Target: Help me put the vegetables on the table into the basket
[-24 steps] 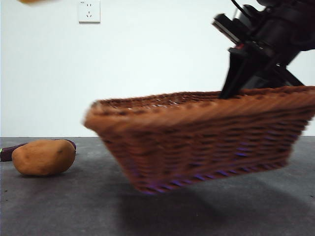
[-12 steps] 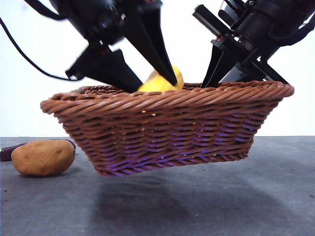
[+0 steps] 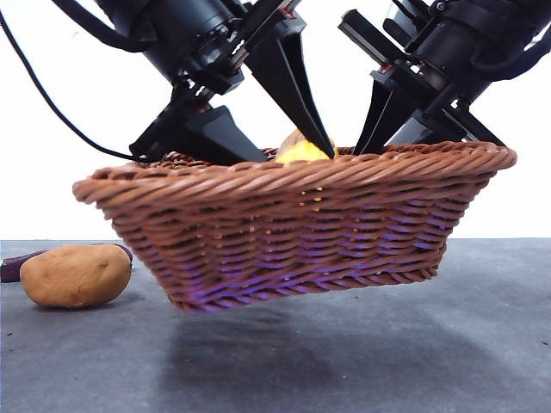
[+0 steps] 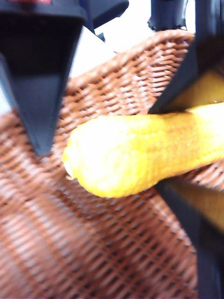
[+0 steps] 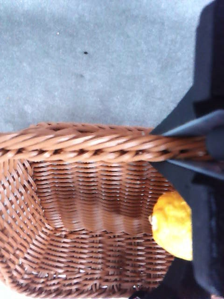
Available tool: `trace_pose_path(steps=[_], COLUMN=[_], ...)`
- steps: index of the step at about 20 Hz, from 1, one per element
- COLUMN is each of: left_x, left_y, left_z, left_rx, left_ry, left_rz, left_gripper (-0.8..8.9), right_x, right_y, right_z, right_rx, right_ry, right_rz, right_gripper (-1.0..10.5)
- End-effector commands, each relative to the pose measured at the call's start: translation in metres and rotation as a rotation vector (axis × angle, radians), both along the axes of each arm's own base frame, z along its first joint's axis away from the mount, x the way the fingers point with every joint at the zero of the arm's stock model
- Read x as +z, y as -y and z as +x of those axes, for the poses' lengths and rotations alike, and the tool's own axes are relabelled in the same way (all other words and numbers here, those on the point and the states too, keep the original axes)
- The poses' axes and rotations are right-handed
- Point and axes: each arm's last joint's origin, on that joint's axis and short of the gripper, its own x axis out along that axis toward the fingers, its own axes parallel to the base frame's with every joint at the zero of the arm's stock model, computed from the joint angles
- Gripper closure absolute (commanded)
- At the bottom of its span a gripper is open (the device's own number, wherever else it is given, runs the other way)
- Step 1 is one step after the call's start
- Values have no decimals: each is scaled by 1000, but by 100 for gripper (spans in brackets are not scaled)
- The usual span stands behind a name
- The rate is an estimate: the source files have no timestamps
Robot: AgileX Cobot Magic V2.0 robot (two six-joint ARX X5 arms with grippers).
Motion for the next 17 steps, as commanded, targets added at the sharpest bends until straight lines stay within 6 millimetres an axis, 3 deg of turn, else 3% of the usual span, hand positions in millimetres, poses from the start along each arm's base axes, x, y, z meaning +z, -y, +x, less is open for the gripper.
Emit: trace_pose_path(steps=[1, 6, 9, 14, 17], left_x=[-4, 2, 34, 106, 121], left_y=[1, 0, -12, -60, -98], left_z=[0, -2, -7, -16, -13], left_rx=[-8, -109, -205, -162, -114], left_ry=[-11, 17, 149, 540, 629], left_rz=[12, -4, 89, 444, 539], left_gripper=[366, 366, 366, 369, 375], right_x=[1, 0, 1, 11, 28], right_y=[-1, -1, 0, 6, 16], right_z=[0, 0, 0, -1, -8], right_rx=[-2, 6, 17, 29, 30], right_ry=[-1, 0, 14, 55, 100], right_rz=[21, 14, 9, 33, 78], right_gripper=[958, 958, 958, 958, 958])
